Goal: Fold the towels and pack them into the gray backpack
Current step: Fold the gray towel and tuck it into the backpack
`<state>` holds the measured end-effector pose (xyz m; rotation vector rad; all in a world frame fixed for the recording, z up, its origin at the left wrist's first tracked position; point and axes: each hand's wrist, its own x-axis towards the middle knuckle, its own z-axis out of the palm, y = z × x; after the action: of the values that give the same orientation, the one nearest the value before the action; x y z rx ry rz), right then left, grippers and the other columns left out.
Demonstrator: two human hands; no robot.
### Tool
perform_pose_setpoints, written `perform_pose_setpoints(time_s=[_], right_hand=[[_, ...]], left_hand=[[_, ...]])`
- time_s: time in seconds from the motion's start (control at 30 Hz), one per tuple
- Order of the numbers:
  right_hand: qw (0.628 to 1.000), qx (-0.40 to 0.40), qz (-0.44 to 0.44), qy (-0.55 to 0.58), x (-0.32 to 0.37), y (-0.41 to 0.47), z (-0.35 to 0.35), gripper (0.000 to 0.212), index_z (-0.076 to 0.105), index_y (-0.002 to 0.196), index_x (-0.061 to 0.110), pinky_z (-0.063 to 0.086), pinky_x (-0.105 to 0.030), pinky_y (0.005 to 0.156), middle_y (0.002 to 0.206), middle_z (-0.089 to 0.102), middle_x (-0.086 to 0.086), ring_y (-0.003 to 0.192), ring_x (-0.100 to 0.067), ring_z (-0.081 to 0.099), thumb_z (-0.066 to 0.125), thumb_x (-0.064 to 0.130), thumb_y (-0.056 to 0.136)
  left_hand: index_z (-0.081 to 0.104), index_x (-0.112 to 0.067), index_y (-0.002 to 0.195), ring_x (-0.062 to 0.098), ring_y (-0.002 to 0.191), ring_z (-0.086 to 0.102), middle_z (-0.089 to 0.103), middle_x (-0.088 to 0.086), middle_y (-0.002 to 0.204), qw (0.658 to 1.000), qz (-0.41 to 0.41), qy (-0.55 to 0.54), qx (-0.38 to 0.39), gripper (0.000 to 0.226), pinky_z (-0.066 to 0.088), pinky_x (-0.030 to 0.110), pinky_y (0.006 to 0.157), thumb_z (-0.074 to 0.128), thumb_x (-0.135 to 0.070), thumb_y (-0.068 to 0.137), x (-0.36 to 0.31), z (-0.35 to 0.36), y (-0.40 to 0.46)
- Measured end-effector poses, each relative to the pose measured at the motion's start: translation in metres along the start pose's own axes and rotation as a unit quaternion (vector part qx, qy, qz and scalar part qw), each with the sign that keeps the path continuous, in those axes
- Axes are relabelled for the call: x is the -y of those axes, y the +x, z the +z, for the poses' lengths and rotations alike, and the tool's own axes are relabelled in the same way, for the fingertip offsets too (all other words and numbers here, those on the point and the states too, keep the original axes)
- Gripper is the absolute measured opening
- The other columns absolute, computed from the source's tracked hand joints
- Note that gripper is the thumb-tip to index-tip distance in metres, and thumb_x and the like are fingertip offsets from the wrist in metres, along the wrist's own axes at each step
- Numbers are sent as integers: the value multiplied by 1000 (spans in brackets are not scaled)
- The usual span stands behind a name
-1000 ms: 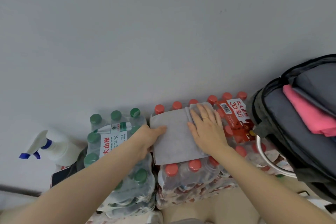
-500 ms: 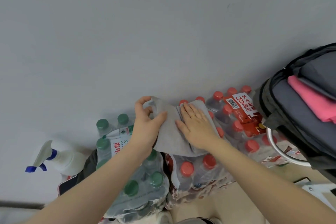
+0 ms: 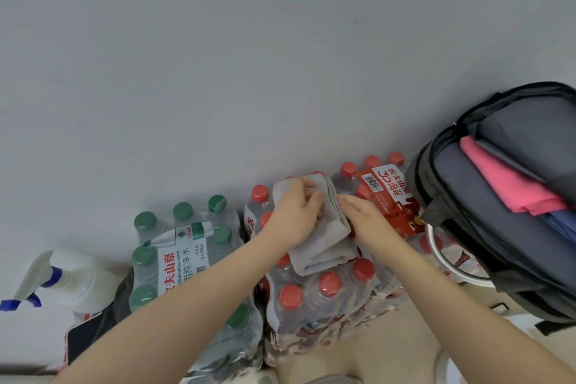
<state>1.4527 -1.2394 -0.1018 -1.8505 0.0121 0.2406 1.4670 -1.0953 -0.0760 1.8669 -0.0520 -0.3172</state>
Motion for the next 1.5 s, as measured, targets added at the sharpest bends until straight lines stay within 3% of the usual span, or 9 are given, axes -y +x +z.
perform_pose_setpoints(time_s=[0.13,0.27,0.5,0.73,0.9,1.13,1.27,1.37,1.5], right_hand=[[996,-73,11,53,10,0,4,42,35,137,23,28,-32,112,137,40,8,130,-9,36,38,35,97],[995,-34,-82,-53,36,-8,11,53,28,142,16,19,-12,105,141,26,14,135,-2,22,45,32,94],[880,12,-127,-458,33,-21,36,57,6,148,12,4,-26,117,158,3,-1,145,-11,4,20,33,97],[886,36,0,-463,8,0,26,57,-1,149,20,17,-36,115,158,-6,1,145,-17,4,23,36,100],[882,-23,15,-470,20,24,21,58,12,147,27,32,-44,105,153,22,-8,137,-28,26,32,45,96],[952,-81,66,-287,15,-13,18,70,30,139,17,40,-32,94,135,48,-8,121,-25,48,63,38,82],[987,-57,83,-126,13,-24,19,71,30,140,25,38,-26,96,135,48,0,120,-17,48,68,21,80],[981,-77,145,103,14,-27,11,63,37,134,27,48,-37,91,132,46,2,114,-19,52,68,16,80],[930,-59,161,325,33,-35,-14,33,54,114,21,49,-32,77,110,59,-6,93,-20,59,60,13,83]], left_hand=[[44,-10,131,14,125,41,49,2,133,946,146,284,50,54,26,17,101,52,-42,87,15,-18,1],[5,-15,149,15,145,-6,-1,-2,158,860,139,482,95,118,-4,38,118,20,-85,55,35,-19,-2],[-12,-12,146,13,144,-10,-11,2,157,933,134,315,110,133,0,37,119,54,-77,51,49,-20,3],[-13,-19,145,3,136,-18,-17,0,155,936,128,283,164,130,-7,23,111,60,-72,51,53,-41,4],[-15,-37,138,9,138,-20,-21,3,154,915,167,328,165,117,-6,31,114,45,-86,49,59,-44,8],[4,-27,143,18,142,-12,-7,-6,152,829,321,409,204,95,-7,39,116,19,-85,69,67,-52,13],[-5,-50,139,21,142,-17,-9,-2,152,816,335,402,246,84,-9,41,114,18,-87,67,65,-51,14],[-14,-55,136,20,144,-13,-7,1,157,800,340,411,276,103,-8,43,115,42,-88,56,55,-48,13],[17,-27,146,10,137,29,31,-3,150,832,395,298,252,98,30,36,112,73,-51,68,19,-33,10]])
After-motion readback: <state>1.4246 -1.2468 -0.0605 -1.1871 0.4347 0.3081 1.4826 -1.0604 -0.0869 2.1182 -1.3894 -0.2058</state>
